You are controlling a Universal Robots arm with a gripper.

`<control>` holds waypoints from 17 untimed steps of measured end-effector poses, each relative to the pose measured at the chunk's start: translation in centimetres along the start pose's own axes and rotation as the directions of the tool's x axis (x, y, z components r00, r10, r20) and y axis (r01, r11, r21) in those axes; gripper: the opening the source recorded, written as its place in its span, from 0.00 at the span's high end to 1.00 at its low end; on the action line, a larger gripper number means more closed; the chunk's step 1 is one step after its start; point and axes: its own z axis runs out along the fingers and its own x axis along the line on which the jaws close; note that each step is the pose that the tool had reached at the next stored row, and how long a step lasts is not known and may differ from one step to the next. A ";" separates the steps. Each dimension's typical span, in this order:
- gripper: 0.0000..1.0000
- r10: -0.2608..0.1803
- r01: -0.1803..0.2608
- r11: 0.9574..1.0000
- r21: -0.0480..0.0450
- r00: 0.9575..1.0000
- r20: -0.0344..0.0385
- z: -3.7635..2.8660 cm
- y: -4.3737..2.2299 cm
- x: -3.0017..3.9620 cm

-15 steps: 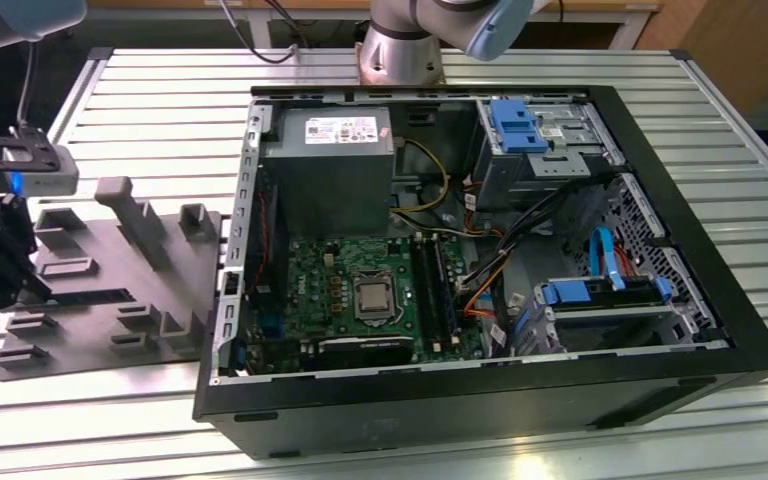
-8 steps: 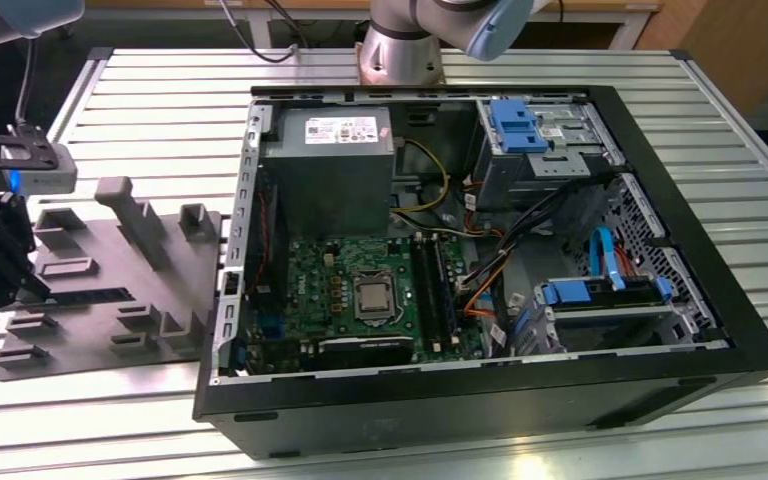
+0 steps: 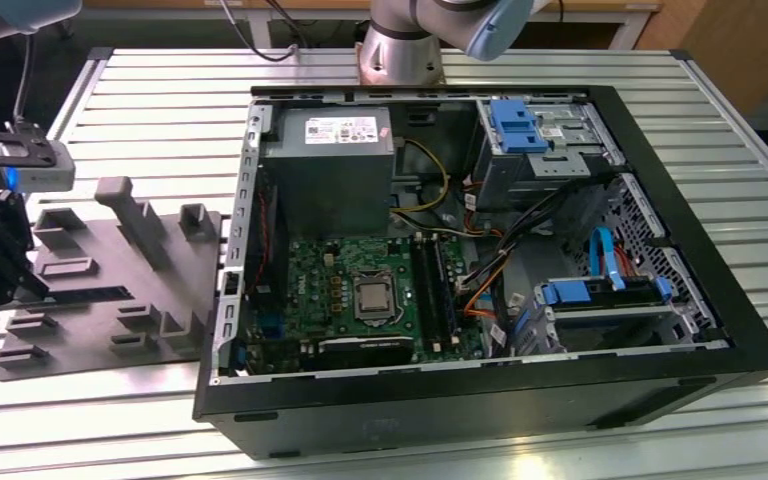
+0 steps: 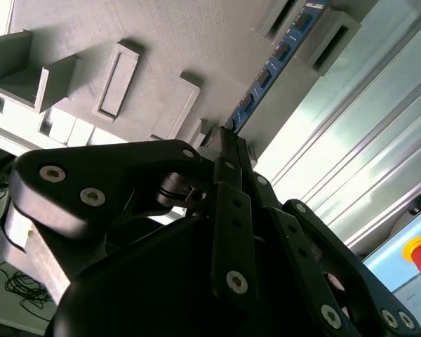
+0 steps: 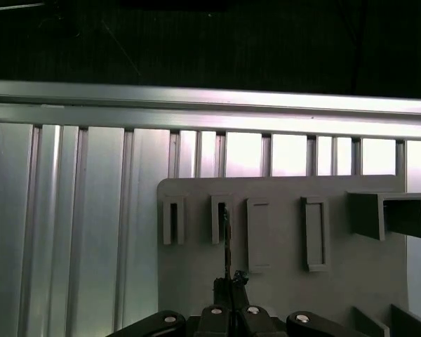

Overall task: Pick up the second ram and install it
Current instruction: 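Pick up the second ram and move it above second insertion slot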

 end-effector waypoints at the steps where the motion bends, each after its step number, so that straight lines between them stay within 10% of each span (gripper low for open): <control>1: 0.88 0.000 0.000 1.000 0.000 1.000 0.000 -0.03 0.00 0.00; 17: 0.88 0.000 0.000 1.000 0.001 1.000 0.001 -0.48 0.02 -0.01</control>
